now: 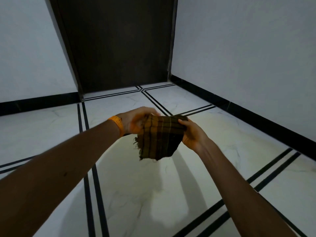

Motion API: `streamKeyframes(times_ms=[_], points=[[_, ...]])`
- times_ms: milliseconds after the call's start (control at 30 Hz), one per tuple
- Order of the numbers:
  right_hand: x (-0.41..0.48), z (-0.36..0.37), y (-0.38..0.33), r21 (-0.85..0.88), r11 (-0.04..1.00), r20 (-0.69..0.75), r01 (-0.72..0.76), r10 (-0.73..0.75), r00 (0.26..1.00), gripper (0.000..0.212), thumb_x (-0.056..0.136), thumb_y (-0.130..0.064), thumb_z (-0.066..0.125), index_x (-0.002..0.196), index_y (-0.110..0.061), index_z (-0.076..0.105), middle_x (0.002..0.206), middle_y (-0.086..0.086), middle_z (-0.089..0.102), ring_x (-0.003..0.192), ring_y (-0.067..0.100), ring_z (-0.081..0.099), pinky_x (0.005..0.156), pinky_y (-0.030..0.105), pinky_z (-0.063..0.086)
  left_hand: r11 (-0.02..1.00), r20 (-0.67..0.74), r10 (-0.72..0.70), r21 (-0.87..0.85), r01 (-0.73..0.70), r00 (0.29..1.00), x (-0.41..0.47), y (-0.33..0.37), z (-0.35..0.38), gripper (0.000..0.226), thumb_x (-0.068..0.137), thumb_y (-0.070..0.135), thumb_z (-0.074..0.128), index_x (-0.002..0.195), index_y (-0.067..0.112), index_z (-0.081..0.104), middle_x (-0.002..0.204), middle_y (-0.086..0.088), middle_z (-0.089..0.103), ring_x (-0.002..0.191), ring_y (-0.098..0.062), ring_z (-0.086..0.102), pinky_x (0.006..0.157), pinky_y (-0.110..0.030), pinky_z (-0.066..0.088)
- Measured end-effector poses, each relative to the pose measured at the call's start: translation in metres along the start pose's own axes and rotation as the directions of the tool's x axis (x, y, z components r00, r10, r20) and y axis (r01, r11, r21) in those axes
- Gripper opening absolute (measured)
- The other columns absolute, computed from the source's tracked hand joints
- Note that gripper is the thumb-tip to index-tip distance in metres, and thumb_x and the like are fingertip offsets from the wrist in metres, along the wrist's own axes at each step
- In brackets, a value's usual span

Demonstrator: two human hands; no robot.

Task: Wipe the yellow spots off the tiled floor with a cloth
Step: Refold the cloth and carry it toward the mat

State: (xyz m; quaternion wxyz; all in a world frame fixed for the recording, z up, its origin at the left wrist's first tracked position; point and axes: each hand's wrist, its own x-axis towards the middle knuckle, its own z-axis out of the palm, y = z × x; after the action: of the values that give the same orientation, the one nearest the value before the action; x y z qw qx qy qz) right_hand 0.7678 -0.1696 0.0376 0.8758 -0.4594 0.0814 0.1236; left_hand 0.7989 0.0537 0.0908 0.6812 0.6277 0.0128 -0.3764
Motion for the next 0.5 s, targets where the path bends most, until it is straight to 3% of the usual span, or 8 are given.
streamKeyframes(times_ms=[100, 167, 267, 367, 433, 500], points=[[0.000, -0.006, -0.005, -0.042, 0.996, -0.007, -0.073, 0.073, 0.997, 0.041, 0.095, 0.005, 0.054, 0.135, -0.005, 0.058, 0.122, 0.017, 0.069, 0.101, 0.028, 0.071, 0.067, 0.030, 0.061, 1.000, -0.038, 0.000, 0.007, 0.001, 0.999, 0.002, -0.003, -0.007, 0.028, 0.088, 0.004, 0.060, 0.116, 0.001, 0.065, 0.097, -0.015, 0.073, 0.088, -0.028, 0.072, 0.089, -0.042, 0.058], [-0.001, -0.006, -0.010, -0.082, 0.996, -0.012, -0.038, 0.037, 0.999, 0.042, 0.094, 0.012, 0.049, 0.128, -0.010, 0.062, 0.124, 0.017, 0.068, 0.103, 0.028, 0.071, 0.069, 0.032, 0.063, 0.998, -0.089, 0.063, -0.008, -0.064, 0.994, 0.002, -0.003, -0.007, 0.028, 0.090, -0.007, 0.053, 0.116, 0.000, 0.061, 0.096, -0.017, 0.073, 0.085, -0.029, 0.073, 0.079, -0.040, 0.061], [-0.004, 0.002, -0.030, -0.035, 0.986, 0.070, 0.163, -0.160, 0.985, 0.048, 0.094, 0.015, 0.043, 0.118, -0.019, 0.067, 0.121, 0.013, 0.069, 0.109, 0.028, 0.069, 0.083, 0.038, 0.063, 0.944, -0.015, 0.329, 0.034, -0.328, 0.944, -0.011, 0.013, -0.001, 0.046, 0.089, -0.019, 0.045, 0.127, 0.005, 0.057, 0.110, -0.013, 0.070, 0.100, -0.026, 0.071, 0.079, -0.035, 0.061], [-0.010, 0.008, -0.057, 0.028, 0.933, 0.178, 0.359, -0.358, 0.917, 0.037, 0.093, 0.016, 0.043, 0.104, -0.011, 0.066, 0.102, 0.009, 0.072, 0.100, 0.026, 0.066, 0.078, 0.036, 0.060, 0.857, 0.137, 0.480, 0.136, -0.496, 0.867, -0.033, 0.038, 0.006, 0.047, 0.087, -0.024, 0.042, 0.119, 0.007, 0.060, 0.107, -0.004, 0.073, 0.105, -0.020, 0.070, 0.083, -0.029, 0.058], [-0.015, 0.010, -0.066, -0.147, 0.890, 0.186, 0.432, -0.404, 0.895, 0.030, 0.094, 0.012, 0.046, 0.098, -0.009, 0.067, 0.104, 0.010, 0.070, 0.100, 0.026, 0.065, 0.081, 0.036, 0.057, 0.811, 0.148, 0.483, 0.295, -0.504, 0.863, -0.034, 0.042, 0.006, 0.047, 0.088, -0.024, 0.041, 0.107, 0.009, 0.068, 0.112, -0.005, 0.073, 0.109, -0.019, 0.068, 0.087, -0.030, 0.058], [-0.016, 0.010, -0.068, -0.382, 0.805, 0.161, 0.455, -0.427, 0.890, 0.037, 0.096, 0.009, 0.043, 0.083, -0.014, 0.070, 0.109, 0.015, 0.069, 0.096, 0.033, 0.066, 0.082, 0.045, 0.055, 0.764, 0.068, 0.519, 0.409, -0.499, 0.852, -0.026, 0.036, 0.006, 0.047, 0.088, -0.021, 0.044, 0.090, 0.013, 0.076, 0.127, -0.004, 0.065, 0.121, -0.021, 0.060, 0.092, -0.034, 0.057]])
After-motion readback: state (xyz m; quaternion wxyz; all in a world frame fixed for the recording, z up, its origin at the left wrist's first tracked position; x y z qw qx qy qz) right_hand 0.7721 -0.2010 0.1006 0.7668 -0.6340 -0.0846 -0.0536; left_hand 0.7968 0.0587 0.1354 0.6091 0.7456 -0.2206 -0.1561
